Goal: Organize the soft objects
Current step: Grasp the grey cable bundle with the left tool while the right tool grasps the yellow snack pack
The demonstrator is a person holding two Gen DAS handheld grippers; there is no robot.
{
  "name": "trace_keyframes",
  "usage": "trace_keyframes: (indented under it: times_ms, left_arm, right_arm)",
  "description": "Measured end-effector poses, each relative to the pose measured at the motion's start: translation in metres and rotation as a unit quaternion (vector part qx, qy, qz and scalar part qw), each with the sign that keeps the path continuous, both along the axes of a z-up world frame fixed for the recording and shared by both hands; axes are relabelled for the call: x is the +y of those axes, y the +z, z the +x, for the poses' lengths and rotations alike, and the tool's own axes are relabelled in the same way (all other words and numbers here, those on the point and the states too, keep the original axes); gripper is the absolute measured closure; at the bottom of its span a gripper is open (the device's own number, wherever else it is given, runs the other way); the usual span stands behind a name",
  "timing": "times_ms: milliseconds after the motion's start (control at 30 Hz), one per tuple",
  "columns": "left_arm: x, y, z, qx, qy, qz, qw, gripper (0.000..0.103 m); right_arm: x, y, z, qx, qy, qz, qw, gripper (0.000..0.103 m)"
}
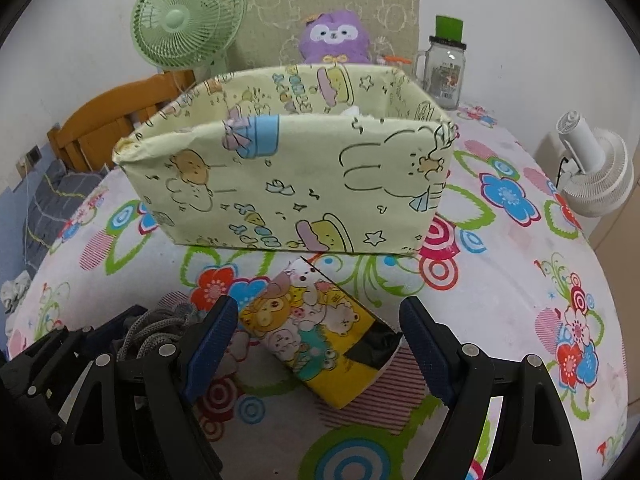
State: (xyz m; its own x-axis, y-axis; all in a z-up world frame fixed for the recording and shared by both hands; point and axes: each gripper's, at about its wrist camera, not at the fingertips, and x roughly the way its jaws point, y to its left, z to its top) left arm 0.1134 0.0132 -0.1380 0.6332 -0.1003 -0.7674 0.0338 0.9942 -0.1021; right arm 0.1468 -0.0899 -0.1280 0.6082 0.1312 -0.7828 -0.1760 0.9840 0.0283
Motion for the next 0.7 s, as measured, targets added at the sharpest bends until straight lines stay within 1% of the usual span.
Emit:
trace_keyframes:
  times_ms: [67, 133, 267, 433, 533, 600, 700]
  left_arm:
    - [-0.002, -0.001, 0.003, 0.0, -0.005, 0.005, 1.0, 0.041]
    - [-0.001, -0.002, 0.006, 0.005, -0.01, 0.001, 0.9999, 0.041]
    - [-0.003, -0.003, 0.009, 0.01, -0.018, 0.008, 0.9998, 0.042]
    - [-0.005, -0.004, 0.01, 0.01, -0.021, 0.016, 0.9996, 0.042]
    - [-0.006, -0.004, 0.01, 0.01, -0.022, 0.02, 0.9995, 0.041]
    - [-0.007, -0.004, 0.009, 0.01, -0.023, 0.021, 0.9995, 0.041]
    - [-0.008, -0.004, 0.008, 0.01, -0.026, 0.018, 0.9994, 0.041]
  right_arm:
    - [-0.001, -0.002, 0.002, 0.003, -0.001, 0.004, 1.0, 0.018]
    - [0.001, -0.002, 0.003, 0.002, -0.003, 0.001, 1.0, 0.017]
    - [0.01, -0.006, 0.007, 0.009, 0.005, -0.004, 1.0, 0.015]
    - [0.007, -0.015, 0.013, 0.027, 0.006, 0.024, 0.999, 0.014]
    - [0.007, -0.015, 0.013, 0.025, 0.006, 0.023, 0.999, 0.015]
    - [0.007, -0.015, 0.011, 0.024, 0.006, 0.025, 0.999, 0.017]
    - [0.005, -0.014, 0.009, 0.022, 0.005, 0.026, 0.999, 0.018]
